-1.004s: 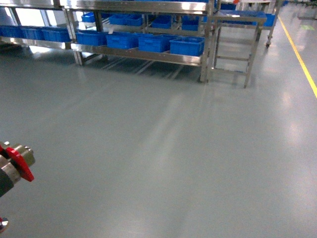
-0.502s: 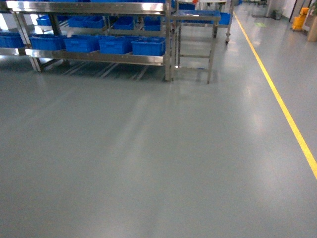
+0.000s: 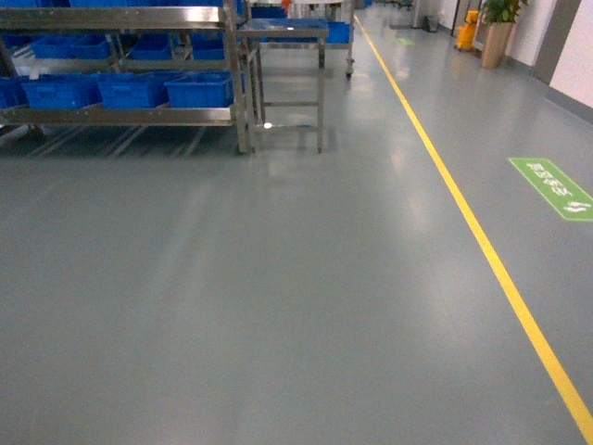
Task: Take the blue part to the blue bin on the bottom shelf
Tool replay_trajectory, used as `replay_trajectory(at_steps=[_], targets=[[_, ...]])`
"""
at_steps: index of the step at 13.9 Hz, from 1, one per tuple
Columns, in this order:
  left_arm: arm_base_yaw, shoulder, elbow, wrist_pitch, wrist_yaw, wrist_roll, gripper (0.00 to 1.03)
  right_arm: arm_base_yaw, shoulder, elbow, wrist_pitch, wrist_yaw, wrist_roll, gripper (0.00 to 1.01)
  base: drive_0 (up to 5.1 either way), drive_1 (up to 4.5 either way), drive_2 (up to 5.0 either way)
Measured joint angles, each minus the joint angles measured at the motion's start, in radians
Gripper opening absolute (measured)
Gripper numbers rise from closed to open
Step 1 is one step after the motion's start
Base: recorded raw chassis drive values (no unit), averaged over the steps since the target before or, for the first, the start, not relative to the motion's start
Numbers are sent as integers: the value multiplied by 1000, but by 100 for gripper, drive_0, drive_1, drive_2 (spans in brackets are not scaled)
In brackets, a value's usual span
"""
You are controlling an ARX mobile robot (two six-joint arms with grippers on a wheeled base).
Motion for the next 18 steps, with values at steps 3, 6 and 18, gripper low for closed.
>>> replay_trajectory(at_steps=[3, 6, 18], targets=[[1, -3, 0, 1, 0, 0, 44, 0, 0, 0, 5, -1, 0, 98, 2, 291, -286], [2, -3, 0, 2, 0, -2, 44, 0, 0, 0, 3, 0, 0, 98, 4, 436, -428], [2, 0, 0, 0, 0, -2, 44, 0, 0, 0, 0, 0, 0, 98, 9, 441, -422]])
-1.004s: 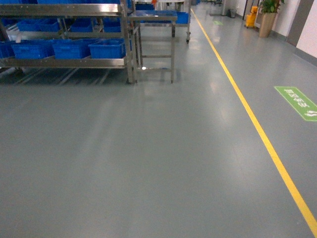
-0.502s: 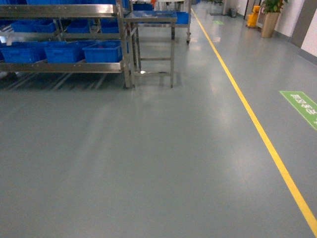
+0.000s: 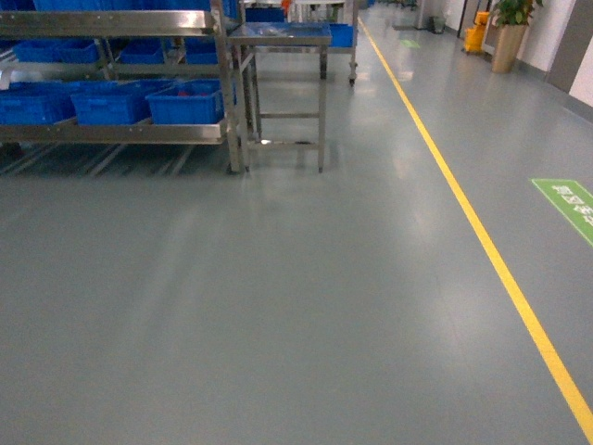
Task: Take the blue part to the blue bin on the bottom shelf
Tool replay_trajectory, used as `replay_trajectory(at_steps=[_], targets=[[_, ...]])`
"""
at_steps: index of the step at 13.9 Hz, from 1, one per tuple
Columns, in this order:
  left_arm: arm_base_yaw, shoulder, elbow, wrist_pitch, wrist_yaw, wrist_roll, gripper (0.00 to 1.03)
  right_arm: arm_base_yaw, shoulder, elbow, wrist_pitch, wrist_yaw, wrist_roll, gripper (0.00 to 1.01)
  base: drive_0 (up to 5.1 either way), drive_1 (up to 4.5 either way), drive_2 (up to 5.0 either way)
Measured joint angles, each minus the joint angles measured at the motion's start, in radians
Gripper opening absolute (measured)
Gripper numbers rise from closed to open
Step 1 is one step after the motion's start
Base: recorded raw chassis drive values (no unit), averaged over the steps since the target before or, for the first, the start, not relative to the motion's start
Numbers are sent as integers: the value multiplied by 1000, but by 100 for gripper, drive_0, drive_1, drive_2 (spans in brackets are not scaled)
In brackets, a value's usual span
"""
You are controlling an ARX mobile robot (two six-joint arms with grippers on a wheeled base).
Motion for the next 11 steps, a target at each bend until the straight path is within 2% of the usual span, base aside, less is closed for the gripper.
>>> replay_trajectory(at_steps=[11], targets=[[0, 0, 0, 0, 0, 0, 44, 0, 0, 0, -1, 0, 0, 98, -3, 429, -435]])
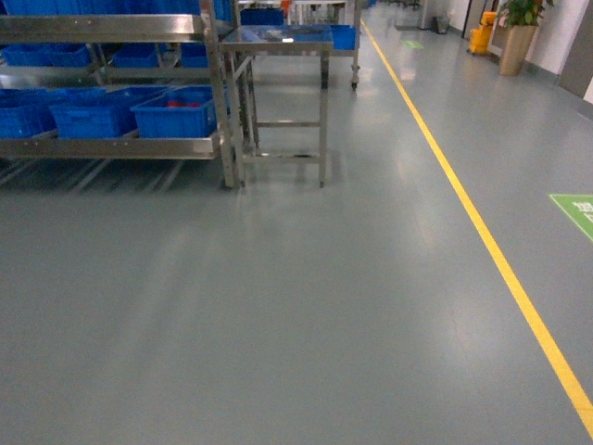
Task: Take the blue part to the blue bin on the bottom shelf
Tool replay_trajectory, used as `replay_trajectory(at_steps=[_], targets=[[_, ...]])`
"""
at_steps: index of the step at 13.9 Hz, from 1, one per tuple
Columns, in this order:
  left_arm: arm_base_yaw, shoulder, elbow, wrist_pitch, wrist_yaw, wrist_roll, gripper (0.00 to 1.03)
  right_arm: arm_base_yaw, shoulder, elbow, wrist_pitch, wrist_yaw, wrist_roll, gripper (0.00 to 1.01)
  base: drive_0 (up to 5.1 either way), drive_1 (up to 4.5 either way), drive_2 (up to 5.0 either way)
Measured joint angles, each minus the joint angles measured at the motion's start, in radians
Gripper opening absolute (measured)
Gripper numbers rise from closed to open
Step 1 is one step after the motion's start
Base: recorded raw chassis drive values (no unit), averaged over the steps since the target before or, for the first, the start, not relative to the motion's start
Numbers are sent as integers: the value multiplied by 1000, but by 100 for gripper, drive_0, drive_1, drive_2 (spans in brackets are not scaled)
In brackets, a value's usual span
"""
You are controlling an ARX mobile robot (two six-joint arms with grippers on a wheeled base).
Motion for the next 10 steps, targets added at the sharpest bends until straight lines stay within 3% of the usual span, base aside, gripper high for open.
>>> replay_trajectory(at_steps=[10], targets=[[-1, 0, 0, -1, 0, 0, 44, 0, 0, 0, 2, 0, 0, 98, 1, 433, -431]])
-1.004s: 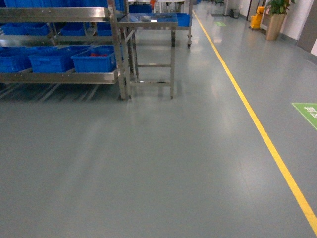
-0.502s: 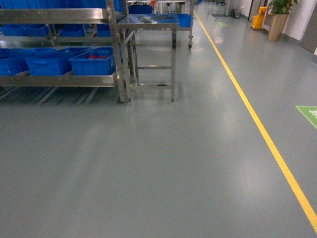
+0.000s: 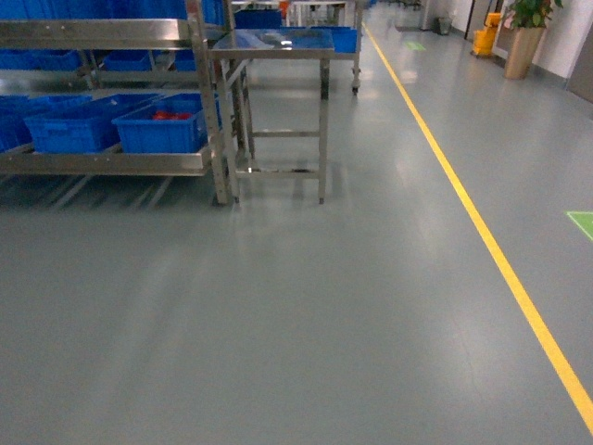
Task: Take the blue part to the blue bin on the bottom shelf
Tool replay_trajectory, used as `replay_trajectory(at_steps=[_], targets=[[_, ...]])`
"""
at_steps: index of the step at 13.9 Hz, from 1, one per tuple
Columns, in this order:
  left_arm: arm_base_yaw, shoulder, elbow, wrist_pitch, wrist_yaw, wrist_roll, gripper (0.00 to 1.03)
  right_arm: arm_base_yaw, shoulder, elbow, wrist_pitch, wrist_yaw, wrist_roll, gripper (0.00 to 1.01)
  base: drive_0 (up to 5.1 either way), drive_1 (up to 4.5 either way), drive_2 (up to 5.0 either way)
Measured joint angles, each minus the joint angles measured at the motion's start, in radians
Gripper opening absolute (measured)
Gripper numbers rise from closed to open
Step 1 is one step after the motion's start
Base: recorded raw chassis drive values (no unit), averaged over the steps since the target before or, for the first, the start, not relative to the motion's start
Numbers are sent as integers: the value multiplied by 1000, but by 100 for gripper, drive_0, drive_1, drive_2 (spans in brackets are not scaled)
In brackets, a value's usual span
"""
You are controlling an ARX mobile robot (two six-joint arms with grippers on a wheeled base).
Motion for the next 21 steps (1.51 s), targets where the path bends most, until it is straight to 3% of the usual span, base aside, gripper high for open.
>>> replay_trajectory(at_steps=[21], targets=[[0, -1, -1, 0, 0, 0, 44, 0, 0, 0, -1, 0, 0, 98, -2, 430, -434]])
